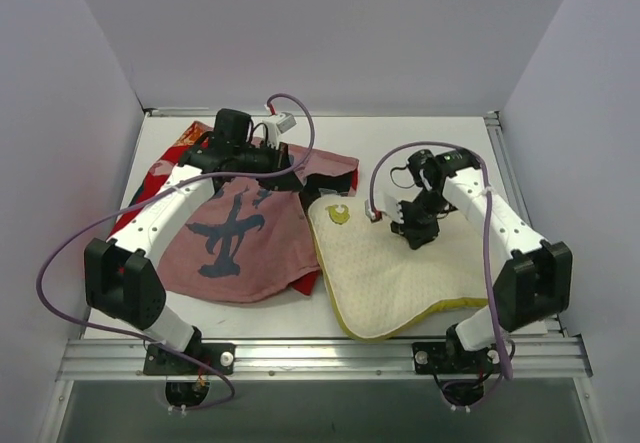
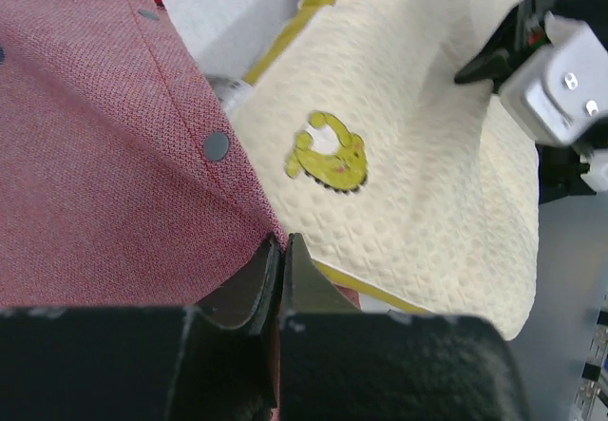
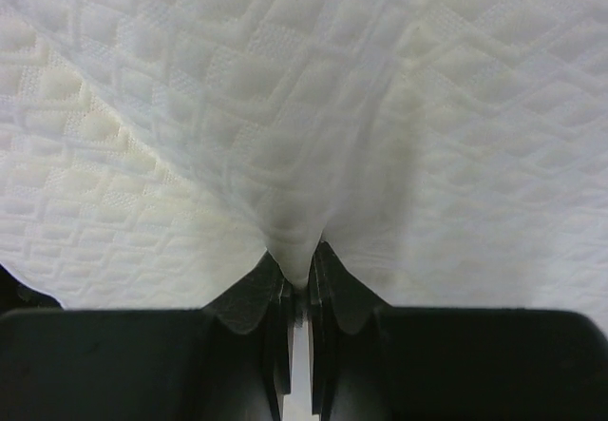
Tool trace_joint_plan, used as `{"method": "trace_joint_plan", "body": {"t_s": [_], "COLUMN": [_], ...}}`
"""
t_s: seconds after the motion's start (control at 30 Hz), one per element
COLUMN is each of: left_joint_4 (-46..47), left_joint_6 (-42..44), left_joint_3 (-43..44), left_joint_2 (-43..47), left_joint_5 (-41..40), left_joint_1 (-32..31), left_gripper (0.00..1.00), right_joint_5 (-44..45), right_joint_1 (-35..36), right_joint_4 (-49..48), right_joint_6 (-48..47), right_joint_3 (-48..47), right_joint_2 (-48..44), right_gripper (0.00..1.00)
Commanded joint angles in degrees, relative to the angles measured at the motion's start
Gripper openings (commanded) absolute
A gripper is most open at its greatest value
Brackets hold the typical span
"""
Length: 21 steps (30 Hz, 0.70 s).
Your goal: Put the pillow into the pillowcase
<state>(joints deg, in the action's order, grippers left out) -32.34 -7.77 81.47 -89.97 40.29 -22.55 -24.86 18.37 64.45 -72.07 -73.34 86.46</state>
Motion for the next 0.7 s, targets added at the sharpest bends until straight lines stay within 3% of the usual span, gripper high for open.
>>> {"method": "trace_joint_plan", "body": {"t_s": [0.0,0.23,0.37,0.53,0.67], "left_joint_4": [2.02,-6.68,-11.67,-14.59,-15.03], "left_joint_6": [3.02,10.93,13.47,17.34,16.65], "left_joint_3": [-1.31,-2.46,-0.27,2.55,5.18], "left_joint_2": [3.84,3.75,2.97,2.08,-0.80], "left_joint_5": [4.61,10.94,15.68,27.61,29.58], "left_joint_1": [0.13,0.13,0.13,0.22,-0.92], "left_gripper": [0.00,0.00,0.00,0.00,0.00], "right_joint_5": [-0.36,-2.30,-0.89,1.13,4.90], "right_joint_1": [-1.49,-5.19,-5.45,-3.52,-1.59], "right_joint_4": [-0.46,-0.28,-0.81,-6.07,-10.82], "right_joint_6": [4.99,13.97,26.41,39.53,51.48], "right_joint_3": [-8.20,-27.19,-37.37,-33.81,-29.59], "right_joint_2": [6.78,19.09,25.42,24.82,24.73], "right_gripper": [0.00,0.00,0.00,0.00,0.00]}}
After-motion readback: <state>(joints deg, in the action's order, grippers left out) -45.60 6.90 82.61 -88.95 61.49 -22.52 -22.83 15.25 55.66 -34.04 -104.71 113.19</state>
